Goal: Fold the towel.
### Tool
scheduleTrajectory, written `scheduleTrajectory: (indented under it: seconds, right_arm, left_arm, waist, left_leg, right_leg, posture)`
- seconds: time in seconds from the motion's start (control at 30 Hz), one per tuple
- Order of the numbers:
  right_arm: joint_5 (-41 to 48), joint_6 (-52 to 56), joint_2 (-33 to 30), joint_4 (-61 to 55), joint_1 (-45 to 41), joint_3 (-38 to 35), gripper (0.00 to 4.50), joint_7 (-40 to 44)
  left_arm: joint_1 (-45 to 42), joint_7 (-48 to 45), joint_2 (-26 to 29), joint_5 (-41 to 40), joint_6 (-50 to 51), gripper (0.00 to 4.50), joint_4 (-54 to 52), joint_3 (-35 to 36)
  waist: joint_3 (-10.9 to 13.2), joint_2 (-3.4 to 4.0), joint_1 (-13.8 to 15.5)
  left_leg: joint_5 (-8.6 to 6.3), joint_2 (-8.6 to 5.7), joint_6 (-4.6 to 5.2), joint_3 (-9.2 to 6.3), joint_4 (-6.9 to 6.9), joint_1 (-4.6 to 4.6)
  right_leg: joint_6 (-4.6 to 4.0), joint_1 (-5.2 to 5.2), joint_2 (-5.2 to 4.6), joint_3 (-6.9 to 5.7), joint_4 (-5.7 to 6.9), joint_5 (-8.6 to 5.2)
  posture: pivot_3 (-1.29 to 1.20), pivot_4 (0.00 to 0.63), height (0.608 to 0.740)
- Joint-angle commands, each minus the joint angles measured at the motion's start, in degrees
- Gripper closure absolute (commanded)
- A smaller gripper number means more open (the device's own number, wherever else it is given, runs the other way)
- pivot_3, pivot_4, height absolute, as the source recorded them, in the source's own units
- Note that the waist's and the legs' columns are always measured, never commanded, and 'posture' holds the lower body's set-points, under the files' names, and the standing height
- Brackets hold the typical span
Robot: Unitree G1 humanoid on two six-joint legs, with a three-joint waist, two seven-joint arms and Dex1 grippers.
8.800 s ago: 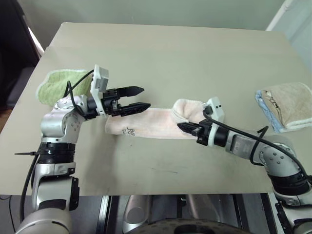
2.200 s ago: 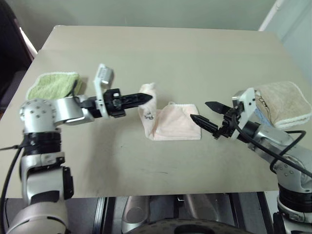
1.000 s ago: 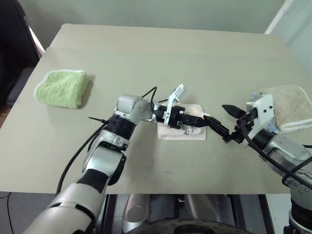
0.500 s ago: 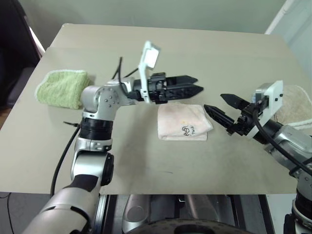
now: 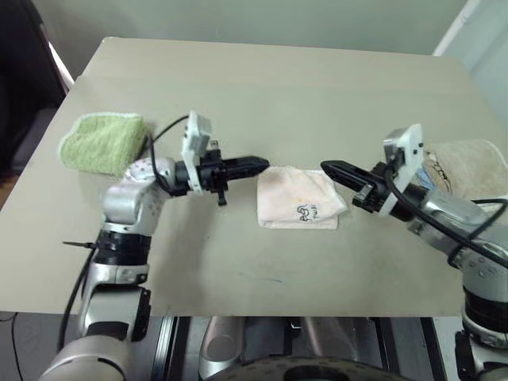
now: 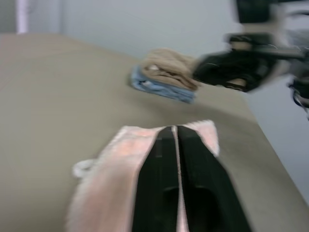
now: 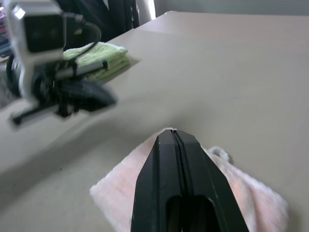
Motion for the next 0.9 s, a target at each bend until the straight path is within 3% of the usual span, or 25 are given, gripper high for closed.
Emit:
scheduleTrajectory:
  seconds: [0.03, 0.23, 0.47, 0.63, 0.9]
  right_arm:
    - [-5.35, -4.23, 1.78, 4.38, -2.51, 2.89, 4.50, 2.14]
    - [-14.37, -10.02, 5.18, 10.39, -1.88, 6.97, 4.50, 2.59]
    - [-24.82, -21.68, 10.99, 17.37, 6.43, 11.14, 4.50, 1.85]
    - [-26.84, -26.19, 15.05, 18.13, 6.81, 11.34, 4.50, 3.65]
    - [-27.65, -27.47, 11.55, 19.23, 6.67, 9.29, 4.50, 9.02]
  left_arm:
    - [0.64, -0.65, -1.36, 0.98, -4.32, 4.44, -2.65, -1.46]
    - [-0.33, 1.05, -5.25, 2.26, -6.73, 4.44, 0.92, -2.83]
    - [3.66, -2.26, -2.60, 13.04, -12.12, 4.44, 6.52, -12.46]
    - [4.19, 0.92, -4.43, 14.27, -14.28, 4.44, 9.24, -11.92]
    - [3.35, 0.89, -3.85, 12.65, -13.77, 4.44, 10.54, -9.38]
  waist:
    - [0.00, 0.00, -0.04]
    - [0.01, 0.03, -0.10]
    - [-0.04, 0.13, -0.40]
    - [-0.01, 0.21, -0.86]
    - [-0.02, 0.24, -0.89]
  left_leg:
    - [0.00, 0.02, 0.00, -0.01, 0.00, -0.05]
    - [0.00, 0.08, 0.00, 0.00, 0.01, -0.11]
    - [-0.05, 0.11, 0.00, -0.03, 0.01, -0.03]
    - [-0.04, 0.11, 0.05, -0.03, 0.04, 0.03]
    - [-0.04, 0.11, 0.05, -0.05, 0.08, 0.16]
  right_leg:
    - [-0.04, -0.06, 0.00, -0.01, 0.00, 0.04]
    - [-0.26, -0.15, -0.03, -0.06, -0.01, 0.48]
    - [-0.33, -0.09, -0.05, -0.06, -0.01, 0.53]
    - [-0.35, -0.02, -0.05, -0.06, -0.04, 0.37]
    - [-0.32, 0.14, -0.05, -0.06, -0.04, 0.34]
  posture:
    - [0.00, 0.150, 0.697]
    - [0.00, 0.150, 0.697]
    - [0.00, 0.150, 0.697]
    - [0.00, 0.150, 0.697]
    - [0.00, 0.150, 0.697]
